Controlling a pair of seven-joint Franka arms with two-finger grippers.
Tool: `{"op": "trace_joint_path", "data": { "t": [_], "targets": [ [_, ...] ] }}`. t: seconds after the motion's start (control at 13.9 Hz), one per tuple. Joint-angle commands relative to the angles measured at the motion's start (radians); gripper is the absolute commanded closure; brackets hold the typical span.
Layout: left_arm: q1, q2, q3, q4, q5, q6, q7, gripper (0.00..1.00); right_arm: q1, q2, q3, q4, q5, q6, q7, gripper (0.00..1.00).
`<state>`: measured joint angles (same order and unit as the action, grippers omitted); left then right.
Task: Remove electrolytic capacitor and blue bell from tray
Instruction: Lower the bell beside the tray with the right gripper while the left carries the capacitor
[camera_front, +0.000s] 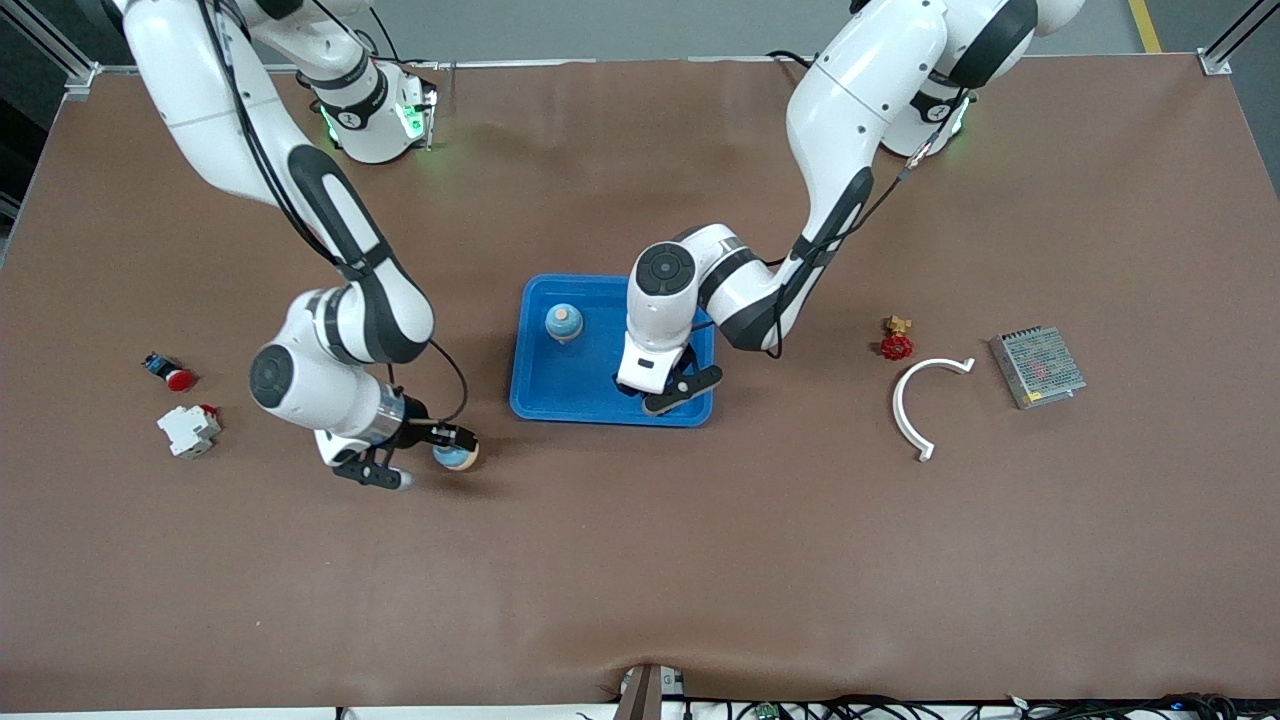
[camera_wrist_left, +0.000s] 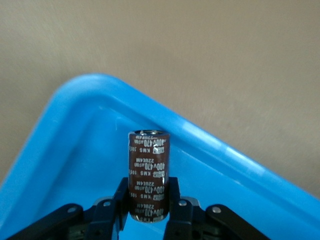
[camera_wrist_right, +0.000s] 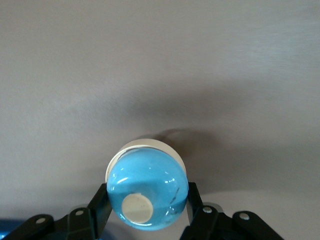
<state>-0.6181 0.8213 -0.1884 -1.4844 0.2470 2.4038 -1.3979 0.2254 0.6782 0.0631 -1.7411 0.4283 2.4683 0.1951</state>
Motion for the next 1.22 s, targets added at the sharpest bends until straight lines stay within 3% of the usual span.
{"op": "trace_joint_path", "data": {
  "t": [0.0, 0.43, 0.79, 0.86, 0.93, 1.15],
  "targets": [
    [0.035, -0.094, 0.006, -0.011, 0.023, -0.093, -0.001, 1.00, 0.006, 0.090, -0.003, 0.126, -0.040, -0.015, 0.050, 1.00],
    [0.179, -0.246, -0.005, -0.069, 0.011, -0.322, 0.121, 1.00, -0.001, 0.167, -0.019, 0.297, -0.152, -0.132, 0.116, 1.00],
    [0.297, -0.313, -0.005, -0.207, 0.006, -0.394, 0.232, 1.00, -0.009, 0.195, -0.020, 0.319, -0.177, -0.132, 0.116, 1.00],
    [0.316, -0.318, -0.005, -0.232, 0.008, -0.394, 0.235, 1.00, -0.009, 0.201, -0.026, 0.319, -0.175, -0.129, 0.116, 0.85],
    [0.336, -0.324, -0.005, -0.250, 0.006, -0.394, 0.247, 1.00, -0.009, 0.201, -0.026, 0.318, -0.174, -0.124, 0.118, 0.01],
    [0.392, -0.327, -0.006, -0.306, 0.006, -0.390, 0.258, 1.00, -0.009, 0.184, -0.028, 0.318, -0.172, -0.138, 0.127, 0.00]
  ]
}}
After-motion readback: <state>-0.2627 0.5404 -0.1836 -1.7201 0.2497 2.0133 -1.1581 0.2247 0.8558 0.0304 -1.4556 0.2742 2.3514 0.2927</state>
